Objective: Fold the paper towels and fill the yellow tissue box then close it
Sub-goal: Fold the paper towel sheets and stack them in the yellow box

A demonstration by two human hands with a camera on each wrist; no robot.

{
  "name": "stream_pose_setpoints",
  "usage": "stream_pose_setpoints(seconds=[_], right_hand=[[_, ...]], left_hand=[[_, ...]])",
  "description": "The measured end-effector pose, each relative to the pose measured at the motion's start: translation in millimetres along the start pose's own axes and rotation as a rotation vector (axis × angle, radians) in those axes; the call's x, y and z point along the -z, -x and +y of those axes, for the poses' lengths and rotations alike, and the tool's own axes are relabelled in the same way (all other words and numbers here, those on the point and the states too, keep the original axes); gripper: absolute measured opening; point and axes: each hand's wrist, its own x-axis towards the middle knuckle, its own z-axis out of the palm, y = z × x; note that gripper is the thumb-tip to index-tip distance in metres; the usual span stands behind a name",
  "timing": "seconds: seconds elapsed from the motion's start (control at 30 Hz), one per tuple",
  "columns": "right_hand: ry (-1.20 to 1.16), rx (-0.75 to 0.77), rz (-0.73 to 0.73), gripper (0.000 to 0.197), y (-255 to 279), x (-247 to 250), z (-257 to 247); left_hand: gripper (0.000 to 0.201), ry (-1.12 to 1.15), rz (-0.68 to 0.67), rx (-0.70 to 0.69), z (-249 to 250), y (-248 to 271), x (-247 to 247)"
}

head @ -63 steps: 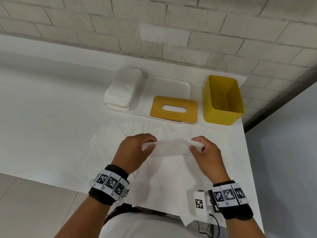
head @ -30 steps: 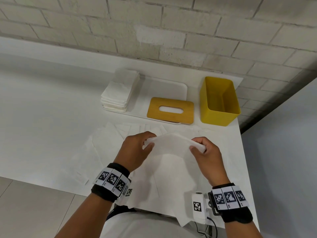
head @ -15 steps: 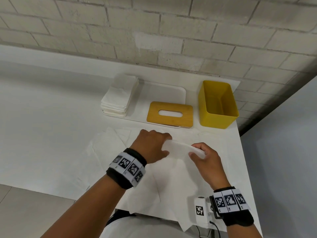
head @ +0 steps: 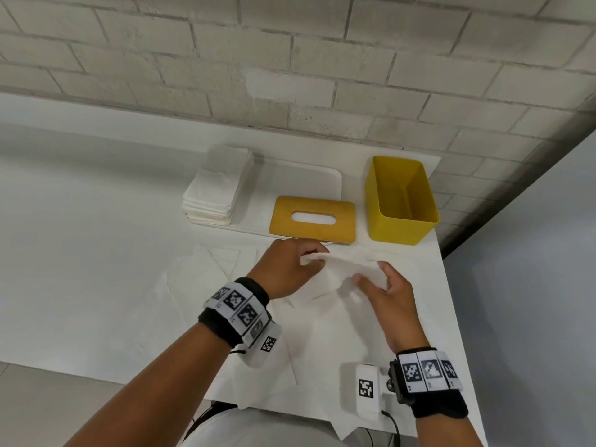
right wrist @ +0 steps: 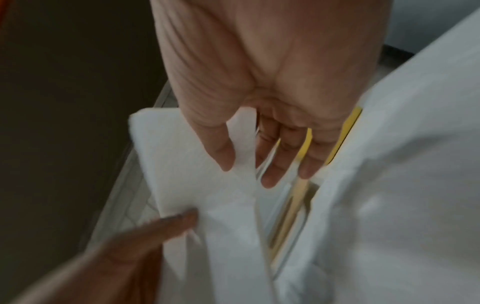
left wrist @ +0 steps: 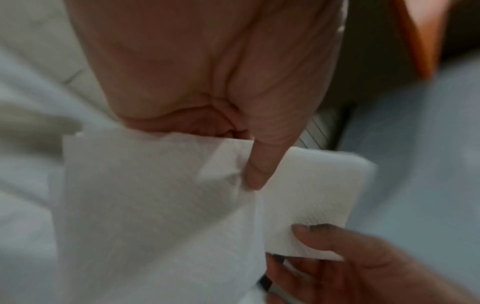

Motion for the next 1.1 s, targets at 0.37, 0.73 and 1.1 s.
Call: stream_pose_setpoints(seconds=[0.37,0.73,1.1], right_hand=[[-0.334,0.101,-0.069,0.023,-12.2,-32.9,-51.8],[-0.199,0.193,0.03,0.021,-6.0,-65.1,-50.8],[-0.161,0.125,0.034,0.018,-1.4,-71.7,-29.6]], left_hand=[[0.018,0.645,0.015,0.236,4.3,8.5,10.2],[0.03,0.434,0.279,0.184,11.0,10.0,-10.7],[0.03,0.364,0.269,0.29,-7.1,14.7,-29.2]])
